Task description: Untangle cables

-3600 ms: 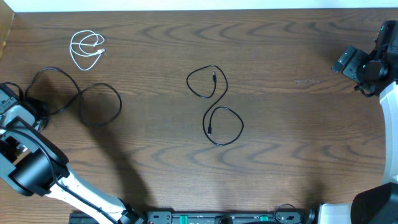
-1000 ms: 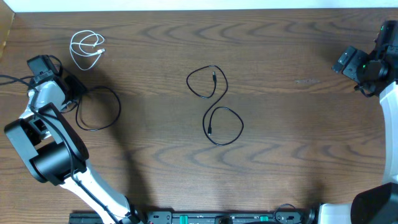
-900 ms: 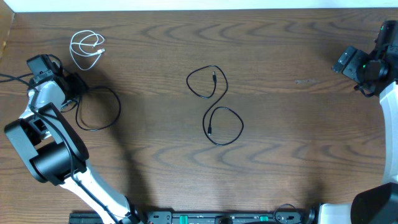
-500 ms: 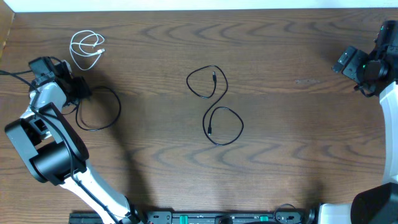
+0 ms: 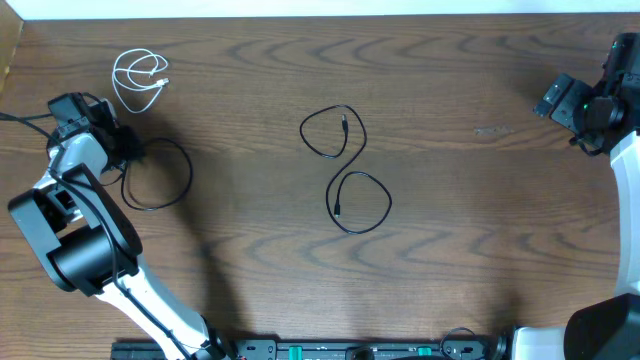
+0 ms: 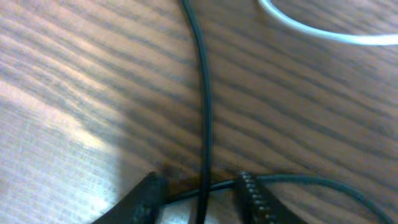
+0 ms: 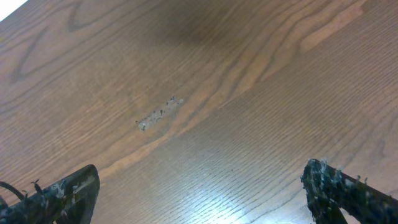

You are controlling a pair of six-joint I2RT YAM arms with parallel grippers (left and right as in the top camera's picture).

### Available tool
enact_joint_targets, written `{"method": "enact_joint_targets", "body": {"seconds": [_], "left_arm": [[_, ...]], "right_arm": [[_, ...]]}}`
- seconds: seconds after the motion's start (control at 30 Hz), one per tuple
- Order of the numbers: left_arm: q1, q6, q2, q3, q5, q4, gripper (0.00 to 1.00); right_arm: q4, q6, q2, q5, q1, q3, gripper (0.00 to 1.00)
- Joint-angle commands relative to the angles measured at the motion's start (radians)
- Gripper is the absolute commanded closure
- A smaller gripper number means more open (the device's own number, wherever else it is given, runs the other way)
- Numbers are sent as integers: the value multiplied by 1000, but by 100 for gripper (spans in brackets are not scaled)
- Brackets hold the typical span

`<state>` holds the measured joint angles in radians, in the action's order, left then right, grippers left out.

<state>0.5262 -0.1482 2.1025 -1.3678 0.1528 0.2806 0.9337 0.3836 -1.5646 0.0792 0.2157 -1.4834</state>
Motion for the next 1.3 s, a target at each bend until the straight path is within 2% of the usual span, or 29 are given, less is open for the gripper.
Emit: {"method": "enact_joint_targets", "body": {"seconds": [0.0, 0.1, 0.47, 0.5, 0.53, 0.57, 0.67, 0.83, 0.97, 1.0, 1.03, 1.13, 1.27], "left_arm": [[11, -9, 66, 12, -50, 3, 76], [25, 47, 65, 12, -69, -8, 85], [84, 76, 53, -3, -71, -14, 83], [85, 76, 46, -8, -71, -14, 76], [86, 76, 35, -15, -71, -14, 62], [86, 80, 26, -20, -71, -14, 54], [86, 113, -17, -33, -71, -18, 36], [88, 234, -106, -33, -71, -35, 30], [124, 446, -153, -32, -76, -27, 24], [153, 530, -153, -32, -103, 4, 21], [172, 566, -152, -31, -127, 29, 21], [223, 612, -145, -21, -210, 96, 20], [289, 611, -127, 10, -262, 130, 20]], "right_arm": [[2, 12, -5, 8, 0, 0, 1], [2, 12, -5, 8, 0, 0, 1], [2, 12, -5, 8, 0, 0, 1], [2, 12, -5, 8, 0, 0, 1], [2, 12, -5, 8, 0, 0, 1], [2, 12, -5, 8, 0, 0, 1], [2, 12, -5, 8, 0, 0, 1], [2, 12, -5, 8, 0, 0, 1], [2, 12, -5, 8, 0, 0, 1], [2, 12, -5, 8, 0, 0, 1], [2, 12, -5, 8, 0, 0, 1], [2, 12, -5, 8, 0, 0, 1], [2, 12, -5, 8, 0, 0, 1]]}}
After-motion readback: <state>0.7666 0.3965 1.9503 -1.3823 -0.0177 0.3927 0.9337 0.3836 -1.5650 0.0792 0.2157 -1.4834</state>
